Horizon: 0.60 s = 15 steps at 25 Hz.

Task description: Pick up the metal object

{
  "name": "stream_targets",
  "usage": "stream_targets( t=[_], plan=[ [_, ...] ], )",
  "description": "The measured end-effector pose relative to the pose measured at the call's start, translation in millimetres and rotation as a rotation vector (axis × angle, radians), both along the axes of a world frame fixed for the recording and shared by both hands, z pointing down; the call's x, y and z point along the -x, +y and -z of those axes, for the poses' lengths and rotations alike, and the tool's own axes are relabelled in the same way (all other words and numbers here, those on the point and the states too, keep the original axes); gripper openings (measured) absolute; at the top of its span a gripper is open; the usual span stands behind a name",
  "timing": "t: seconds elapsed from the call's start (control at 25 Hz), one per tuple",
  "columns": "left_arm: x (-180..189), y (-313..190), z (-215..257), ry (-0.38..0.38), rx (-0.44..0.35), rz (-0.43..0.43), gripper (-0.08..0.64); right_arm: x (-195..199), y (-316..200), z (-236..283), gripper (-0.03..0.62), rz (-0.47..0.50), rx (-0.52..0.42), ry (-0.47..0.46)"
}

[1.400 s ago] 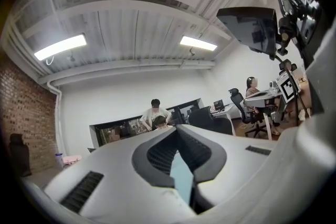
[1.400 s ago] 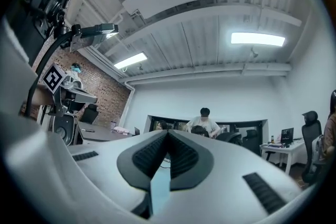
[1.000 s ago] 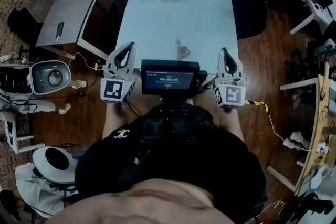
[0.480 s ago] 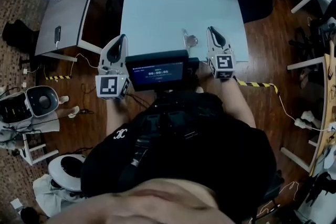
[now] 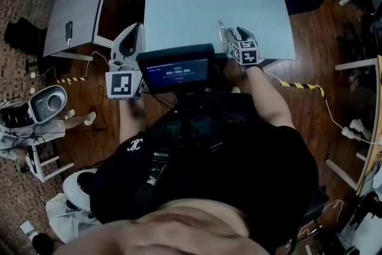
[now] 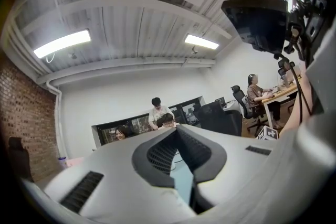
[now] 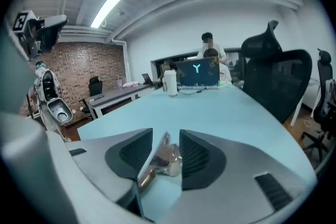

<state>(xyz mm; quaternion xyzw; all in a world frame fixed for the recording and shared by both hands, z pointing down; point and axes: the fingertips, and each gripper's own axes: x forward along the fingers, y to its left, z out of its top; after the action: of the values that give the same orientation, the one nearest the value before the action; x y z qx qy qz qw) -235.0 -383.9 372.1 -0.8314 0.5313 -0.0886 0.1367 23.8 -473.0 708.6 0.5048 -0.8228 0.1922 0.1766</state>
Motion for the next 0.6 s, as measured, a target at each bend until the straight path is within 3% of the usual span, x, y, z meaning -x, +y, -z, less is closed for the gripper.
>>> stream_targets(
  t=[0.2,0.6],
  plan=[
    [-2.1,0.3,-2.6,-0.012,0.014,-0.003,0.011,-13.5,2.8,-49.0,0.21,-0.033,0.155,0.015],
    [-1.2,2.7,-7.5,-0.03,0.03,0.008,0.011,-8.1,-2.9,-74.1,0.195,-0.048,0.232,0.012]
  ],
)
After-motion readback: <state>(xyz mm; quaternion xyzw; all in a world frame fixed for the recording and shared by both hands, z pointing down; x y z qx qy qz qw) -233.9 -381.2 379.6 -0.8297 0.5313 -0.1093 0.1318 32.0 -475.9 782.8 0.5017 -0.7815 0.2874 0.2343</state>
